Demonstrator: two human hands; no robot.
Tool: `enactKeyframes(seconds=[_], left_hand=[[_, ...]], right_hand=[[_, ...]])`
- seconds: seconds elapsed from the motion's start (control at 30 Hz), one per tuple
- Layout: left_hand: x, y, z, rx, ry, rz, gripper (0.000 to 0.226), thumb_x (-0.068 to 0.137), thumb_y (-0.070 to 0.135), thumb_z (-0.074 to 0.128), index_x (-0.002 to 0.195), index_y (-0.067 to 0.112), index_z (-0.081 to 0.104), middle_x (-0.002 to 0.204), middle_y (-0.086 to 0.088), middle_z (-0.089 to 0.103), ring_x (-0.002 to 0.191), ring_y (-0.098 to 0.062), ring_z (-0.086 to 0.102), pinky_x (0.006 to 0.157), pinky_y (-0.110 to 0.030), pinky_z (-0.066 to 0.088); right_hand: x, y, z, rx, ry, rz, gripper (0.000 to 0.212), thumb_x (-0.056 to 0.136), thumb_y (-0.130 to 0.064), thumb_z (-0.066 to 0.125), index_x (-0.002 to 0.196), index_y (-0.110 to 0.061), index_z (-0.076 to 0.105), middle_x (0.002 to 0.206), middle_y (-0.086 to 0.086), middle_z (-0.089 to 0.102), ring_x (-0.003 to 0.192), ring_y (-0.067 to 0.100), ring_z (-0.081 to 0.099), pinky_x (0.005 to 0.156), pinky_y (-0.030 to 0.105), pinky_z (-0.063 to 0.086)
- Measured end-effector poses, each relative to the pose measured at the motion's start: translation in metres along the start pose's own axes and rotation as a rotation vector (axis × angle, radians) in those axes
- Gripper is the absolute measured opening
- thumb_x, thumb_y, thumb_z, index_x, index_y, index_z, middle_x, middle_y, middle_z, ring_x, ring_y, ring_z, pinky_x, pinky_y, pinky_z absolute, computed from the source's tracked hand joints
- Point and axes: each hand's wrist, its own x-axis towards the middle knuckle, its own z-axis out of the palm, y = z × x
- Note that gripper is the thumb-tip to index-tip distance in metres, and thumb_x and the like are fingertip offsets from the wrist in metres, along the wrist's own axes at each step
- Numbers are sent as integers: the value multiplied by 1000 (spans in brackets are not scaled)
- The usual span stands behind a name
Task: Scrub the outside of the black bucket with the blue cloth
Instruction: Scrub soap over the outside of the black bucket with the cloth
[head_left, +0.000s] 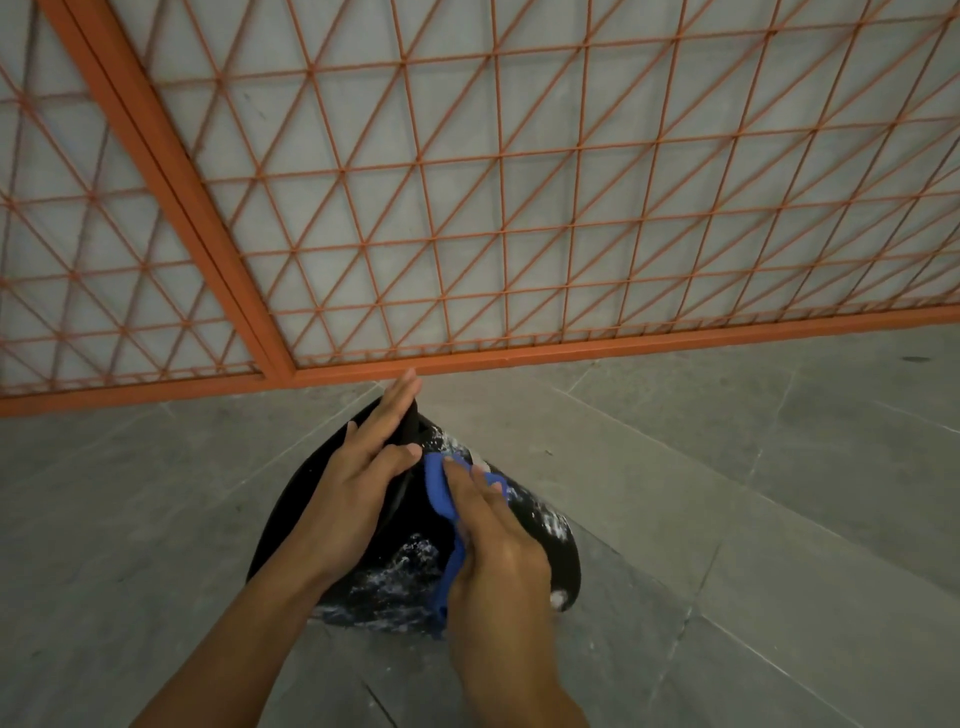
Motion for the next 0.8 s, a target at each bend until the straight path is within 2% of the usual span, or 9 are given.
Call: enactKeyframes(seconds=[0.13, 0.23, 0.3, 0.37, 0.43, 0.57, 0.67, 0.73, 0.8], left_hand=[[-1, -1, 3, 51, -22, 21, 52, 85, 30, 38, 131, 52, 33, 148, 34, 24, 137, 16, 17, 122, -41, 4], [-1, -2, 2, 26, -11, 31, 45, 91, 31, 38, 131, 52, 34, 148, 33, 25, 138, 14, 17, 122, -41, 4], [0, -2, 2, 26, 2, 24, 44, 99, 22, 40, 130, 53, 33, 149, 31, 25, 138, 14, 18, 122, -41, 4], [0, -3, 3, 63, 0, 21, 48, 101, 17, 38, 130, 54, 31, 148, 33, 24, 137, 16, 17, 122, -41, 5], [-1, -4, 2, 88, -16, 45, 48, 101, 19, 38, 133, 54, 30, 147, 37, 22, 137, 17, 16, 122, -41, 5], [-1, -6, -2, 75, -7, 43, 47, 91, 33, 41, 132, 54, 32, 145, 39, 24, 137, 16, 17, 122, -41, 6], [2, -4, -2, 157, -9, 72, 50, 86, 32, 41, 130, 55, 36, 144, 37, 31, 137, 13, 22, 121, -42, 10], [7, -3, -4, 170, 12, 86, 49, 86, 27, 46, 128, 51, 42, 144, 31, 36, 138, 9, 25, 121, -41, 15], [13, -3, -6, 155, 14, 51, 50, 93, 16, 49, 128, 51, 40, 147, 29, 29, 141, 6, 18, 121, -40, 13]], right_hand=[[-1, -4, -7, -79, -10, 5, 64, 87, 8, 47, 139, -22, 25, 151, 4, 25, 139, 20, 24, 113, 28, 16], [-1, -12, -10, -49, -28, 6, 62, 81, 13, 51, 134, -19, 41, 146, 11, 33, 136, 29, 31, 113, 43, 19], [9, -12, -14, -44, -104, -8, 61, 85, 6, 45, 136, -26, 37, 150, 0, 28, 138, 17, 25, 115, 39, 23], [12, -6, -15, -97, -86, 18, 62, 88, 6, 43, 139, -27, 30, 153, -1, 21, 140, 14, 19, 117, 28, 10], [6, -11, -10, -116, -83, 41, 62, 91, 5, 43, 140, -26, 21, 153, 3, 13, 142, 17, 13, 108, 16, 1], [13, -14, -12, -81, -132, -11, 62, 88, 7, 44, 139, -25, 29, 153, 1, 20, 141, 17, 19, 117, 31, 13], [14, -8, -17, -25, -111, -19, 59, 85, 4, 43, 135, -27, 39, 147, -4, 32, 136, 15, 28, 112, 37, 28], [10, -4, -12, -49, -89, -7, 61, 86, 5, 45, 137, -27, 35, 151, -3, 26, 138, 13, 23, 117, 30, 16], [8, 1, -5, -100, -87, 8, 64, 88, 6, 47, 140, -24, 24, 154, 2, 13, 141, 13, 14, 111, 16, -3]])
